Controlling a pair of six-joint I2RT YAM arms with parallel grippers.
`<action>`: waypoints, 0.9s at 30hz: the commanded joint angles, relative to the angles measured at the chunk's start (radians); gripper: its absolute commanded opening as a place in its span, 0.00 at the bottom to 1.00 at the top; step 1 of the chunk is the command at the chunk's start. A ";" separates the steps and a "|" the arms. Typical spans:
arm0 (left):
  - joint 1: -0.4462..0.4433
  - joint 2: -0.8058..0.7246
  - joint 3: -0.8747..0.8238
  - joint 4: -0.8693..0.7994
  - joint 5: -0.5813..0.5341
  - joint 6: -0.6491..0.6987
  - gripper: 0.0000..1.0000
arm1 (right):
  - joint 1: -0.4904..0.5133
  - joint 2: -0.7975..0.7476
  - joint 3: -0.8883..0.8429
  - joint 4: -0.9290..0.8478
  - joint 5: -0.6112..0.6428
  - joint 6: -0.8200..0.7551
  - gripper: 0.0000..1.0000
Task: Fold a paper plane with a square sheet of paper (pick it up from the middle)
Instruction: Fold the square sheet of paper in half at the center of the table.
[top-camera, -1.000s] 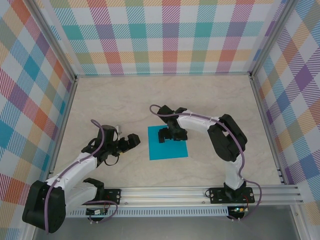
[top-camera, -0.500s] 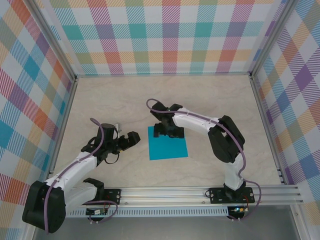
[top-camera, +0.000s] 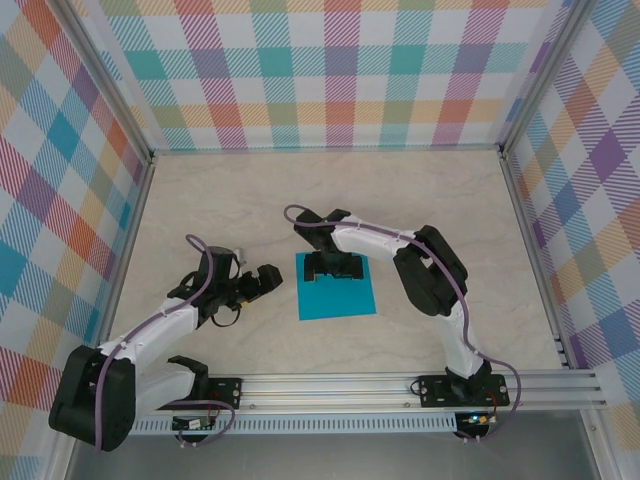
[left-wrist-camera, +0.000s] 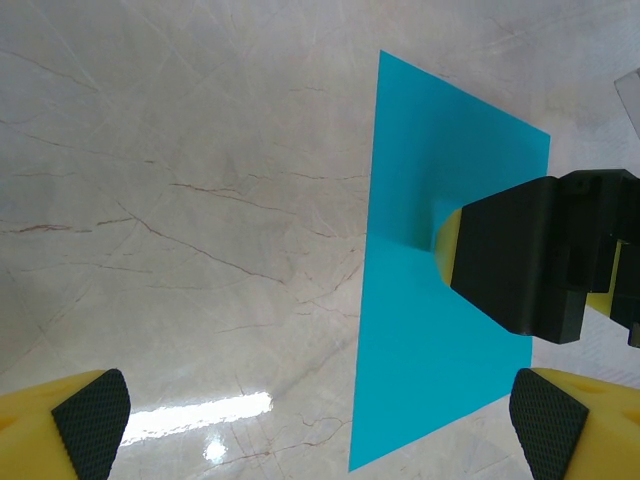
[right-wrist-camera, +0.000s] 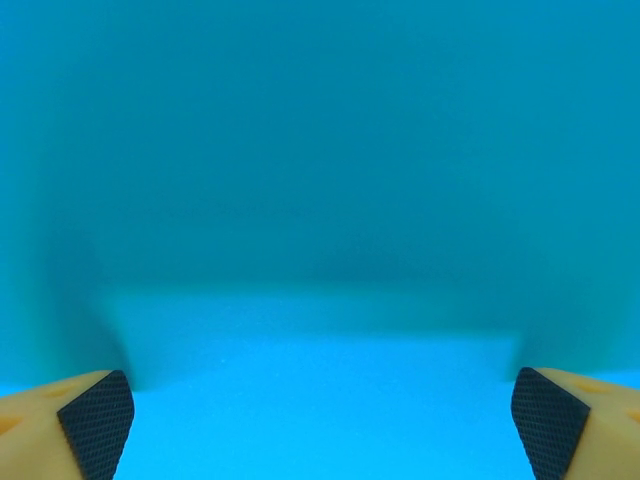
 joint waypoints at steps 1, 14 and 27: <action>-0.009 -0.015 0.019 0.007 0.014 0.013 1.00 | -0.003 0.036 0.038 -0.035 -0.022 -0.039 1.00; -0.008 -0.057 0.008 -0.023 -0.001 0.014 1.00 | -0.003 0.094 -0.050 -0.026 -0.053 0.012 1.00; -0.008 -0.057 0.008 -0.026 -0.009 0.009 1.00 | 0.002 0.114 -0.045 -0.029 -0.044 0.017 0.95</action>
